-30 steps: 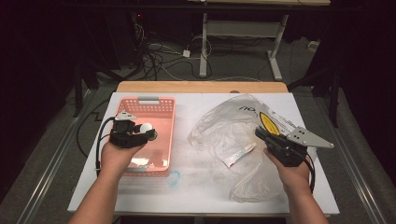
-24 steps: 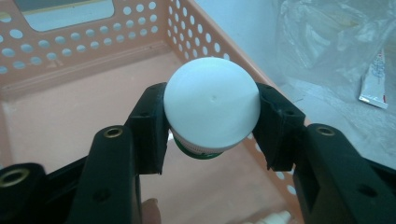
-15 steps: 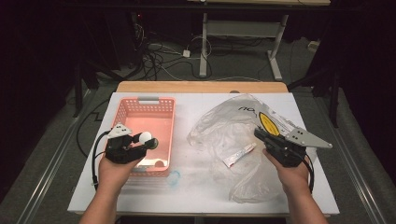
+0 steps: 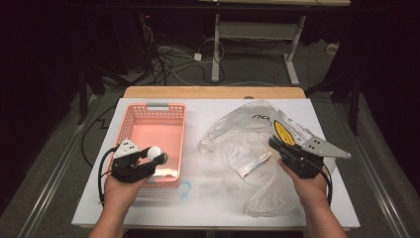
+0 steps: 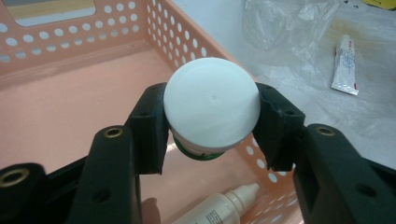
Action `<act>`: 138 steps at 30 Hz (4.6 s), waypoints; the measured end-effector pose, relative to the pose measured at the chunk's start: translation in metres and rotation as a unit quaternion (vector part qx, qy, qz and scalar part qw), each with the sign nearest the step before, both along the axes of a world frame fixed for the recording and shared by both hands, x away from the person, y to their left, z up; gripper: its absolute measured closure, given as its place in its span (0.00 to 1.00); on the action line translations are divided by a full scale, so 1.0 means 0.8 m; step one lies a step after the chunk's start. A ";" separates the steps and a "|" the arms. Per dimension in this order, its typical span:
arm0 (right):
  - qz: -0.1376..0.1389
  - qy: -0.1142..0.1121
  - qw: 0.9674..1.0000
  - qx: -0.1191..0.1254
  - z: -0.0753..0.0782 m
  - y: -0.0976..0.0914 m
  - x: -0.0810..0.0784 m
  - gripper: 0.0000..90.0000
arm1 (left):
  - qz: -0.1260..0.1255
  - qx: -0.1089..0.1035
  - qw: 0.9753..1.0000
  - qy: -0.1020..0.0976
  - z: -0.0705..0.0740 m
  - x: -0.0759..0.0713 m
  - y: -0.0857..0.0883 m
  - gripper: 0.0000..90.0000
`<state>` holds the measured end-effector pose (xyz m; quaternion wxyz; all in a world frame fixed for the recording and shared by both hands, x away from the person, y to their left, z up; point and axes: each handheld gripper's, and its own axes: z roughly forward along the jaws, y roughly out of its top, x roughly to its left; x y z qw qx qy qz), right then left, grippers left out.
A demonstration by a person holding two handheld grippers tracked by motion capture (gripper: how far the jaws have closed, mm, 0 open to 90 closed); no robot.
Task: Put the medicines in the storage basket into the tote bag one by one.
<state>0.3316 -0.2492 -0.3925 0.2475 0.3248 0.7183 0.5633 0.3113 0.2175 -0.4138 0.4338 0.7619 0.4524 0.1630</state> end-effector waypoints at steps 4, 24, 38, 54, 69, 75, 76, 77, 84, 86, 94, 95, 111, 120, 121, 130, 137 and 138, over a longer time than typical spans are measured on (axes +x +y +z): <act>0.001 0.001 1.000 0.002 0.000 0.001 0.000 1.00 | -0.001 -0.002 1.000 -0.006 0.003 -0.003 -0.002 0.54; 0.003 -0.001 1.000 0.004 0.002 0.000 0.000 1.00 | -0.022 -0.031 0.999 -0.034 0.027 -0.018 -0.013 0.54; 0.003 -0.002 1.000 0.006 0.002 0.000 0.000 1.00 | -0.071 -0.047 0.996 -0.038 0.034 -0.026 -0.044 0.54; 0.004 -0.002 1.000 0.006 0.004 0.000 -0.001 1.00 | -0.116 -0.035 0.992 -0.027 0.019 -0.028 -0.097 0.54; 0.005 -0.003 1.000 0.010 0.004 -0.002 0.001 1.00 | -0.145 -0.037 0.988 -0.026 0.012 -0.012 -0.157 0.54; 0.006 -0.001 1.000 0.011 0.004 -0.002 0.001 1.00 | -0.150 -0.037 0.988 -0.029 0.010 -0.001 -0.178 0.54; 0.006 -0.002 1.000 0.011 0.004 -0.002 0.001 1.00 | -0.150 -0.039 0.987 -0.029 0.009 0.001 -0.182 0.54; 0.005 0.000 1.000 0.011 0.004 -0.002 0.001 1.00 | -0.152 -0.037 0.987 -0.030 0.009 0.003 -0.185 0.54; 0.006 0.000 1.000 0.011 0.003 -0.002 0.001 1.00 | -0.152 -0.029 0.988 -0.027 0.001 0.022 -0.207 0.54; 0.006 0.000 1.000 0.011 0.003 -0.002 0.001 1.00 | -0.150 -0.029 0.988 -0.024 -0.001 0.027 -0.212 0.54; 0.007 -0.002 1.000 0.013 0.004 -0.003 0.002 1.00 | -0.152 -0.026 0.988 -0.021 -0.010 0.041 -0.231 0.54; 0.007 -0.002 1.000 0.013 0.004 -0.003 0.002 1.00 | -0.153 -0.026 0.988 -0.021 -0.010 0.042 -0.234 0.54; 0.008 0.002 1.000 0.014 0.002 -0.001 0.003 1.00 | -0.151 -0.006 0.988 -0.023 -0.021 0.073 -0.276 0.54; 0.010 0.003 1.000 0.016 0.001 -0.001 0.005 1.00 | -0.145 0.009 0.989 -0.025 -0.032 0.089 -0.298 0.54; 0.010 0.004 1.000 0.016 0.000 -0.001 0.005 1.00 | -0.144 0.008 0.989 -0.022 -0.034 0.092 -0.299 0.54; 0.010 0.007 1.000 0.019 0.000 -0.001 0.005 1.00 | -0.142 0.013 0.990 -0.013 -0.048 0.109 -0.311 0.54; 0.012 0.008 1.000 0.020 -0.001 -0.001 0.006 1.00 | -0.140 0.018 0.990 -0.008 -0.059 0.117 -0.323 0.54; 0.011 0.008 1.000 0.020 -0.001 -0.001 0.006 1.00 | -0.137 0.018 0.990 -0.007 -0.061 0.118 -0.324 0.54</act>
